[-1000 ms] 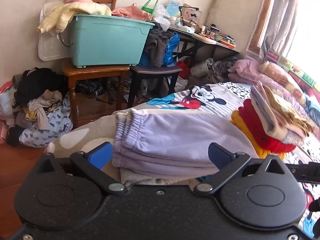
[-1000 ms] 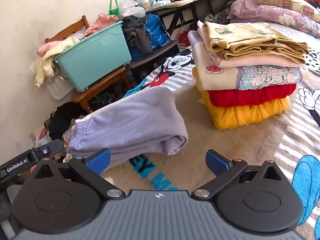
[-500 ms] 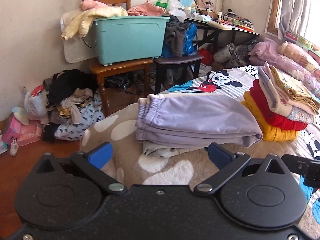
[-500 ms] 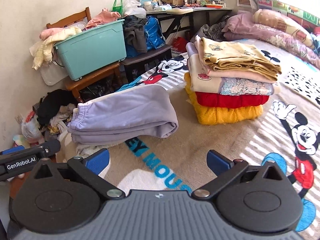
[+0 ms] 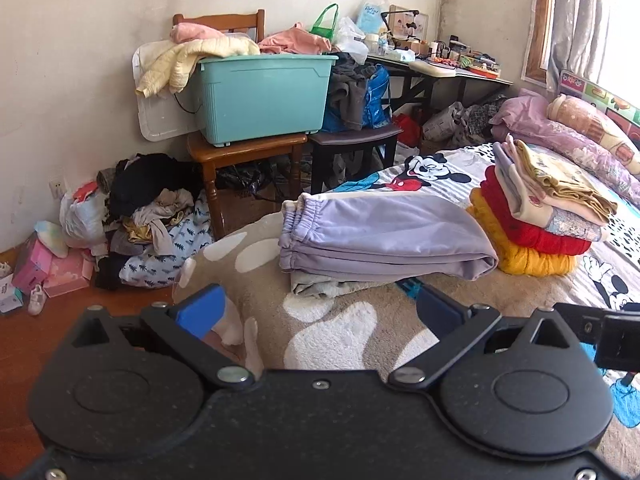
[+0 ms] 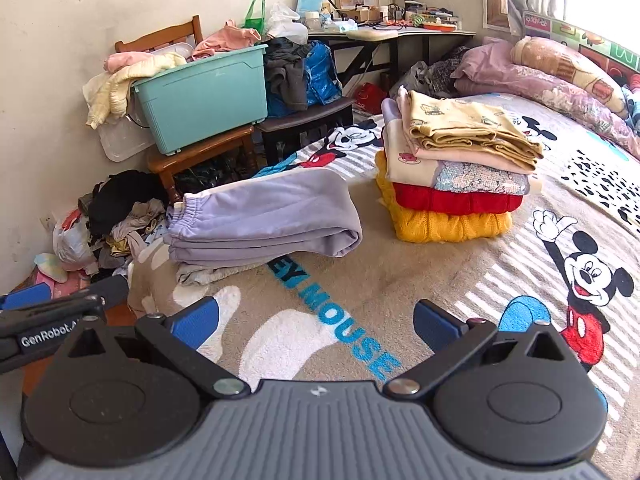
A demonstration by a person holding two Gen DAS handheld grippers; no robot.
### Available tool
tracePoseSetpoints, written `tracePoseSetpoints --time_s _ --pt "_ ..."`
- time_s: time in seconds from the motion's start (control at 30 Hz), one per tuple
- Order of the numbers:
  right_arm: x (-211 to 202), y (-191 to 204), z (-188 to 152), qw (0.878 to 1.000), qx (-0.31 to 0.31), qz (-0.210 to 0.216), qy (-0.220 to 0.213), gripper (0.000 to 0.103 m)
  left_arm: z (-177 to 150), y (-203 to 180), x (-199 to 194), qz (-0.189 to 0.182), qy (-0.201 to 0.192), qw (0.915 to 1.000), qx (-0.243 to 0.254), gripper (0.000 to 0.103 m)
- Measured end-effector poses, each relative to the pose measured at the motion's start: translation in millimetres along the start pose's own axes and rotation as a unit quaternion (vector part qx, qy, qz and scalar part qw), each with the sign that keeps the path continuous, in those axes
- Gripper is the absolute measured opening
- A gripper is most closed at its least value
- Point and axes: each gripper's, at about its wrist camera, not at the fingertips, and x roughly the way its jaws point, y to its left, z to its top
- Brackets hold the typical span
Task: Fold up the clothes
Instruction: 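Lower the folded pants onto the bed and open both grippers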
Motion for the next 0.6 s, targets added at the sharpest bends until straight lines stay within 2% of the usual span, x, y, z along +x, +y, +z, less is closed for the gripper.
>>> tracePoseSetpoints --time_s 0.23,0.4,0.6 --pt "-22.8 0.1 -7.0 1.000 0.002 0.002 -0.008 0.103 -2.5 -5.6 -21.6 -0.004 -0.005 0.9999 0.013 0.103" --pt "-34.6 -1.2 -12.1 1.000 0.010 0.002 -0.011 0.103 -5.4 -5.7 -33.1 0.011 -0.007 0.9998 0.017 0.103" --pt "-50.4 1.8 -15.3 1.000 0.007 0.007 -0.017 0.103 -6.8 -7.8 -52.4 0.019 -0.027 0.9991 0.028 0.103"
